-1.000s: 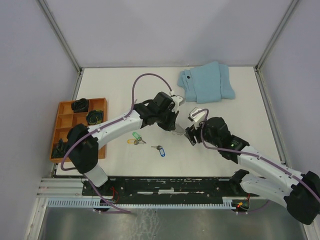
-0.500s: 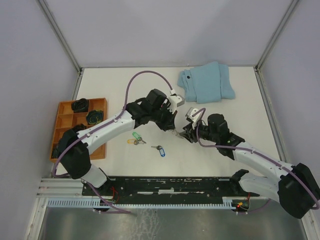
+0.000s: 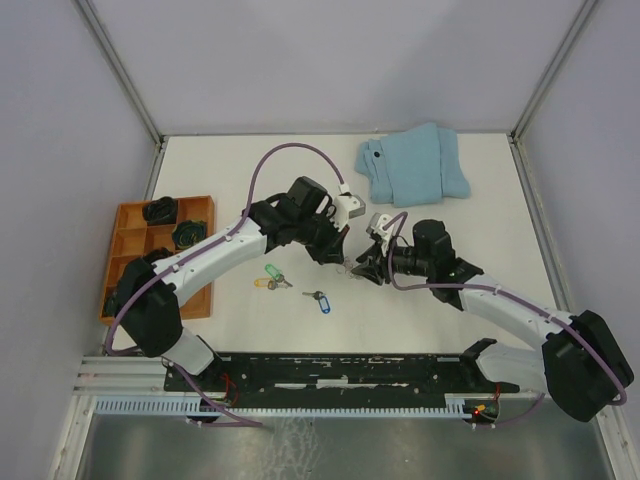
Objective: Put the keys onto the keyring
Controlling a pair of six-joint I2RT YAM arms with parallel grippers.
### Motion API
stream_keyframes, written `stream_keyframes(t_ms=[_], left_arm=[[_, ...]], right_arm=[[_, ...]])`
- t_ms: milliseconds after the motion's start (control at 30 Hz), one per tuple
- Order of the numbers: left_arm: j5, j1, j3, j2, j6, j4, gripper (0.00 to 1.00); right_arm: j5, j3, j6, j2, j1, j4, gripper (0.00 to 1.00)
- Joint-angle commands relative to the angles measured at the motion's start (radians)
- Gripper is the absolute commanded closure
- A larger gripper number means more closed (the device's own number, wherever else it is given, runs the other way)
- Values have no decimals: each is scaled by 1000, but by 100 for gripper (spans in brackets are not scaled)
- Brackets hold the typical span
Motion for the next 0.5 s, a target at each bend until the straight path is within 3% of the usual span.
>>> stream_keyframes(t_ms=[0,467], left_arm=[[35,3,25,0,35,23,97],[103,3,17,-5,71,15,97]], right_arm=[[-40,62,22,1,-7,72,58],[-154,104,-10,89,-11,107,65]])
